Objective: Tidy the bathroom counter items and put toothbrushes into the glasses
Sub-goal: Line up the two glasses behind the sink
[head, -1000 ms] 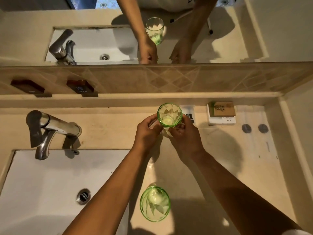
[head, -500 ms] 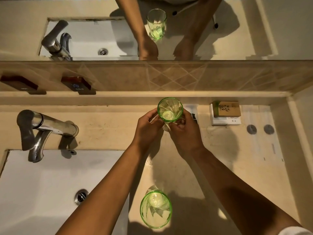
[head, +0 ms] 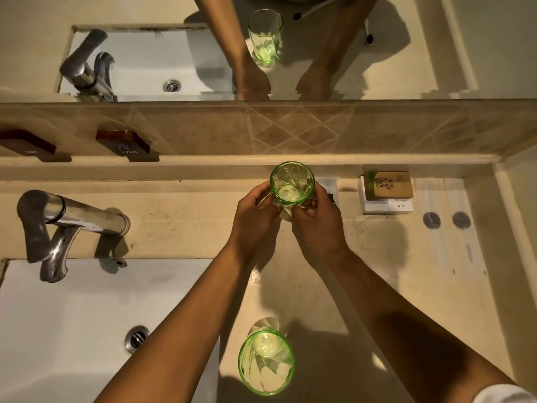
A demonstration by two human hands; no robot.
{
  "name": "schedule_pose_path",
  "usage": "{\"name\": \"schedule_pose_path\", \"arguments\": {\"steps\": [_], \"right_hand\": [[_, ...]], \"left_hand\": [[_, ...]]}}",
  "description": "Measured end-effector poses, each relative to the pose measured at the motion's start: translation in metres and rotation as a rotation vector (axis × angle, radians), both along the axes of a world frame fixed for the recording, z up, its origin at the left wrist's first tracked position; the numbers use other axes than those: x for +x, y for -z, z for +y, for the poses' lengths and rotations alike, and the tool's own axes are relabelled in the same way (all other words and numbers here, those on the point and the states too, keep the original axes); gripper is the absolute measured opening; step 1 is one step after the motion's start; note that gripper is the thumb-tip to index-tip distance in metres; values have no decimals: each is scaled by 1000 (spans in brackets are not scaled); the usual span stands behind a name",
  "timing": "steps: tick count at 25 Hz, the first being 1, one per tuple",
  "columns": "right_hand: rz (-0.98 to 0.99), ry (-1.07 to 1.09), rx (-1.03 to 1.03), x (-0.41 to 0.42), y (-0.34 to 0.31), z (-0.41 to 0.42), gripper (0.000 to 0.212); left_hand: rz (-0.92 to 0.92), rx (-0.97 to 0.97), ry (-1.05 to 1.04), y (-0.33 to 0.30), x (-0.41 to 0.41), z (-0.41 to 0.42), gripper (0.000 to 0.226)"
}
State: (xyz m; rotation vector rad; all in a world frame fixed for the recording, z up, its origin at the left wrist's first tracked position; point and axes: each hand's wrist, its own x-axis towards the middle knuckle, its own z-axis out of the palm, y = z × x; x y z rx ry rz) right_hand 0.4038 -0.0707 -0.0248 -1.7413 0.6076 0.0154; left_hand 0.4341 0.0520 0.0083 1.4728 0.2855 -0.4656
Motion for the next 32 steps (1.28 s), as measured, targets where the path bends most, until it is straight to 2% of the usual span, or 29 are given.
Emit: {"name": "schedule_pose_path", "arguments": {"steps": [8,13,16,20,23,26,29,32], "right_hand": [[8,-21,-22,-2,3,-2,48],[9,-51,3,-11,-4,-2,38],[55,41,90,-30,-11,-8,29],[173,-160,22,-97,-24,-16,18],[286,-320,-47,-153,-19,-16,20],[321,-415,-127,-195,-9,-12,30],[267,-506,-199,-224,-11,-5,43],[231,-558,-168,-240,-19,11,56]], "left_hand": [[4,65,-7,-4,-4,-4,43],[-10,104,27,-5,-7,4,38],[33,194,8,8,-18,28,29],[115,222,-79,8,-87,73,27],[204,224,-191,-2,-159,96,23],[228,223,-178,10,-212,110,28],[189,200,-128,16,-239,109,46],[52,351,0,11,-256,103,51]]}}
